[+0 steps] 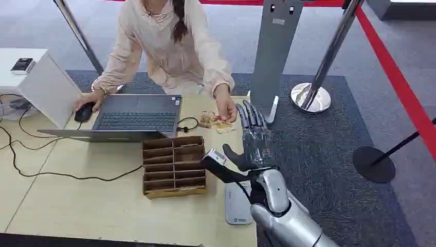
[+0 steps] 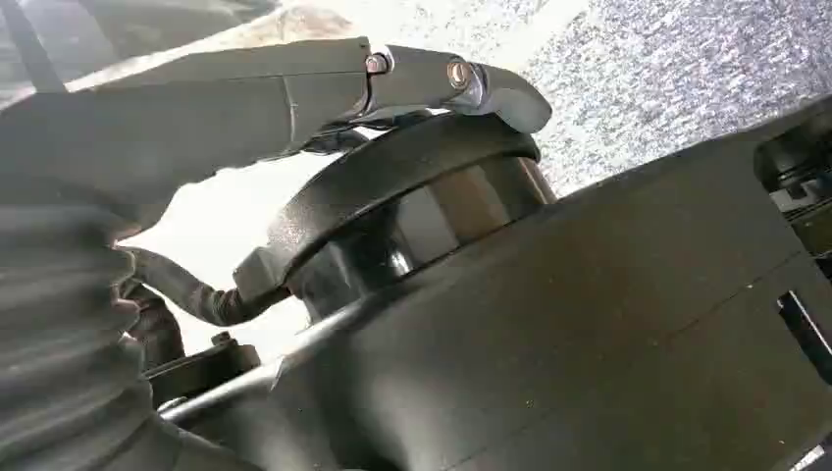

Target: Pass the card to the sensor for recognition and then transmit it.

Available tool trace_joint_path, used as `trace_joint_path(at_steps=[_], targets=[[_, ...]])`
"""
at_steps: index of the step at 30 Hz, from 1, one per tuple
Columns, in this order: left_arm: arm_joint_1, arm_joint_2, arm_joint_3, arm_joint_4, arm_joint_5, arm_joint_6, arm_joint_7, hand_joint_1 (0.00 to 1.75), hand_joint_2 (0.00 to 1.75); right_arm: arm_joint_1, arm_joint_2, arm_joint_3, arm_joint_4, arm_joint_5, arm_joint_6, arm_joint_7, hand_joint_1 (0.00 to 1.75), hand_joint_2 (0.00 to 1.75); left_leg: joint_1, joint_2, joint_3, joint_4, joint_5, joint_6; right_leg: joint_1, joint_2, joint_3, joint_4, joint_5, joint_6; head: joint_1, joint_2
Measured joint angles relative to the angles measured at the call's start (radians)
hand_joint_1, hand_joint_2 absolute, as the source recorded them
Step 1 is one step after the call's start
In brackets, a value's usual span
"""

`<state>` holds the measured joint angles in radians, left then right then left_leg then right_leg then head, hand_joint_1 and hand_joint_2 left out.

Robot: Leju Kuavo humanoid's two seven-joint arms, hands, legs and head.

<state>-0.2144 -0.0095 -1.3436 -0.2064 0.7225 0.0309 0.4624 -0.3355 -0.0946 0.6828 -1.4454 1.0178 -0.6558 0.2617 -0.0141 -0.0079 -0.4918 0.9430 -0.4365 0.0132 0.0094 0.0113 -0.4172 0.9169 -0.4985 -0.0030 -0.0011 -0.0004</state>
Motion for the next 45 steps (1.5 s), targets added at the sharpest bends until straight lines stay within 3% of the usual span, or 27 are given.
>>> trace_joint_path(at_steps=[12,19,21,22,23,25,40,45], targets=[[-0.004,0.000,-0.010,0.000,0.000,-0.011,0.005,0.00,1.75,-0.026,0.028,0.000,0.041,0.013,-0.010,-0.004,0.00,1.75,0.000,0.000,0.000,0.000,0.000,0.000,0.000,0.000,0.000,0.000,0.000,0.000,0.000,0.000],[-0.006,0.000,-0.011,0.001,-0.003,-0.017,0.007,0.00,1.75,-0.038,0.045,0.005,0.066,0.029,-0.011,-0.010,0.10,1.75,0.000,0.000,0.000,0.001,0.000,0.000,0.000,0.000,0.000,0.001,0.000,0.000,0.000,0.000],[-0.006,0.000,-0.011,0.001,-0.003,-0.018,0.007,0.00,1.75,-0.041,0.050,0.008,0.072,0.036,-0.013,-0.010,0.30,1.75,0.000,0.000,0.000,0.001,0.000,0.000,0.000,0.000,0.000,0.001,0.000,0.000,0.000,0.000],[-0.006,0.000,-0.011,0.001,-0.003,-0.019,0.007,0.00,1.75,-0.043,0.055,0.009,0.076,0.037,-0.014,-0.011,0.65,1.75,0.000,0.000,0.000,0.001,0.000,0.000,0.000,0.000,0.000,0.001,0.000,0.000,0.000,0.000],[-0.007,0.000,-0.011,0.001,-0.003,-0.019,0.007,0.00,1.75,-0.045,0.058,0.010,0.080,0.040,-0.015,-0.011,1.36,1.75,0.000,0.000,0.000,0.001,0.000,0.000,0.000,0.000,0.000,0.001,0.000,0.000,0.000,0.000],[-0.007,0.000,-0.012,0.001,-0.003,-0.020,0.008,0.00,1.75,-0.049,0.064,0.013,0.090,0.042,-0.019,-0.013,1.73,1.75,0.000,0.000,0.000,0.001,0.000,0.000,0.000,0.000,0.000,0.001,0.000,0.000,0.000,0.000],[-0.007,0.000,-0.012,0.002,-0.008,-0.025,0.007,0.00,1.75,-0.062,0.089,0.023,0.139,0.043,-0.036,-0.018,1.75,1.75,0.000,0.000,0.000,0.001,0.000,0.000,0.000,0.000,0.000,0.001,0.000,0.000,0.000,0.000],[-0.008,0.000,-0.012,0.003,-0.010,-0.027,0.007,0.00,1.75,-0.062,0.091,0.024,0.148,0.043,-0.036,-0.018,1.66,1.75,0.000,0.000,0.000,0.001,0.000,0.000,0.000,0.000,0.000,0.001,0.000,0.000,0.000,0.000]])
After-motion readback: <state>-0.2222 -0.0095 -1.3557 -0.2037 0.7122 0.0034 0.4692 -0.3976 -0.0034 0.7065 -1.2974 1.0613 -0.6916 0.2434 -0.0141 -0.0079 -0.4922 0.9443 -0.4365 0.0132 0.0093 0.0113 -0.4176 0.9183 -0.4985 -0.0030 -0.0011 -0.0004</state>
